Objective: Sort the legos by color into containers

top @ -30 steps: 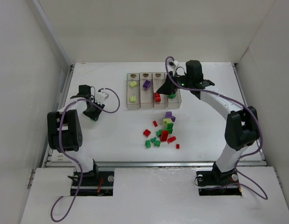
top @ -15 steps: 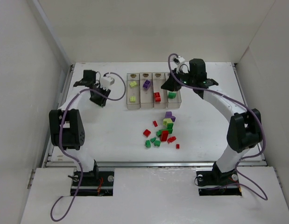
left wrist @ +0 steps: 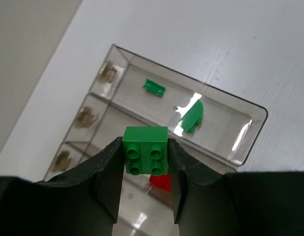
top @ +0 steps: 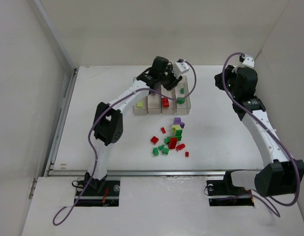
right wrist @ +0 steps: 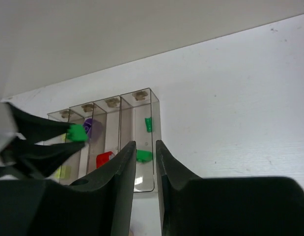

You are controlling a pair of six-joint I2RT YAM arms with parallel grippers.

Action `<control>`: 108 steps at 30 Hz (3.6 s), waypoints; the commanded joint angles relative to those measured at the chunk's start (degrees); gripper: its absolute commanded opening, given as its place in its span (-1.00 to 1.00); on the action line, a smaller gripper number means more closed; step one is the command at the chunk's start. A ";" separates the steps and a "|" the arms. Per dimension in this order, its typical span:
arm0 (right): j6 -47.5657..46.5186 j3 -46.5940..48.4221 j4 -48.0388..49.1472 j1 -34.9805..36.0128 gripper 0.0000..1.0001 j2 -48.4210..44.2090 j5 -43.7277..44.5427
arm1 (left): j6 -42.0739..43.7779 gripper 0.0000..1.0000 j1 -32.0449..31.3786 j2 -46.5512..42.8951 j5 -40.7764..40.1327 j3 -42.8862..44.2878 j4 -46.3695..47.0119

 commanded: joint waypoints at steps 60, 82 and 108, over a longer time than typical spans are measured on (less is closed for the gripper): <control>-26.71 9.50 -18.94 46.79 0.39 37.75 -7.62 | -30.63 1.00 0.36 -61.92 -59.92 -61.46 -1.43; -0.98 16.25 -7.09 32.14 -1.00 31.16 3.19 | -30.63 1.00 0.36 -61.93 -61.06 -61.99 -0.20; -10.18 31.04 -14.91 28.68 0.99 32.24 11.36 | -29.84 1.00 0.36 -61.40 -56.59 -61.46 -0.64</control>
